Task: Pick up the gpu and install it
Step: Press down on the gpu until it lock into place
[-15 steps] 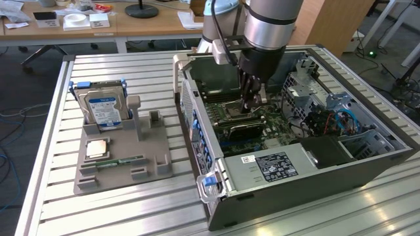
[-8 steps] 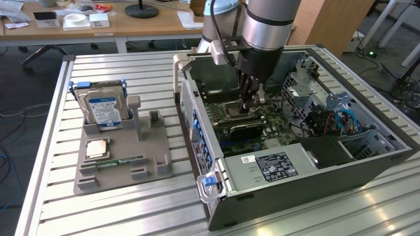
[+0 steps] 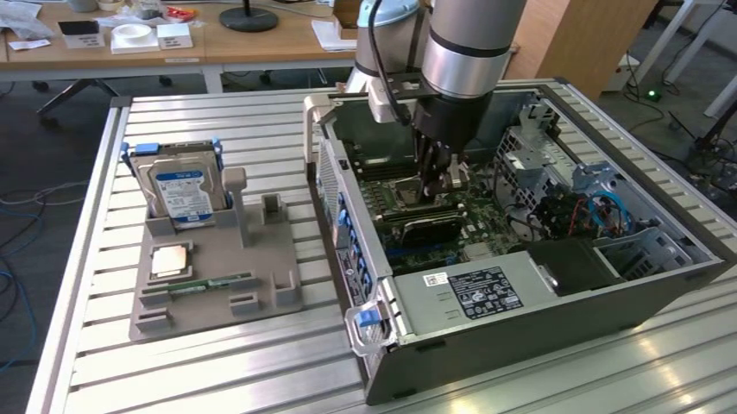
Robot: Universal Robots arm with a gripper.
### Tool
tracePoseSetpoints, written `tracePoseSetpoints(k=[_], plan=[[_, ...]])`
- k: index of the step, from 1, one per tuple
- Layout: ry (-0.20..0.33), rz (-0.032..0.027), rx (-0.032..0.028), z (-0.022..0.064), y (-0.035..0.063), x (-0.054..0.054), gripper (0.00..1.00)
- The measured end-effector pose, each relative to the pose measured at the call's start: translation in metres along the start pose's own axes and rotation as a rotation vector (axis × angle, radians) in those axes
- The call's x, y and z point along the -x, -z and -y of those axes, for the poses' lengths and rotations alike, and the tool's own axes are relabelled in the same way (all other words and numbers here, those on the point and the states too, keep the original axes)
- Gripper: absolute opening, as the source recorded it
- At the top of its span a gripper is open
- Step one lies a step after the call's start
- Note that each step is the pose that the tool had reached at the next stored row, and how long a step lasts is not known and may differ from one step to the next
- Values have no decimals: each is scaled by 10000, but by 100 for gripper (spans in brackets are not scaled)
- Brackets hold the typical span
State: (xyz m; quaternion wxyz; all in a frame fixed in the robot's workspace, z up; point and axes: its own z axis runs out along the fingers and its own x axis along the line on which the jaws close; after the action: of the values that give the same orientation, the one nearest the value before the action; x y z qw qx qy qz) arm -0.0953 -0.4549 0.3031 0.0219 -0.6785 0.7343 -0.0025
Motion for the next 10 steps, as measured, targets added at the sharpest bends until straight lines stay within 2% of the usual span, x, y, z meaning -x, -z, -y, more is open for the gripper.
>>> tracePoseSetpoints(k=[10], plan=[[1,8,-1,-2,-22,18,11]])
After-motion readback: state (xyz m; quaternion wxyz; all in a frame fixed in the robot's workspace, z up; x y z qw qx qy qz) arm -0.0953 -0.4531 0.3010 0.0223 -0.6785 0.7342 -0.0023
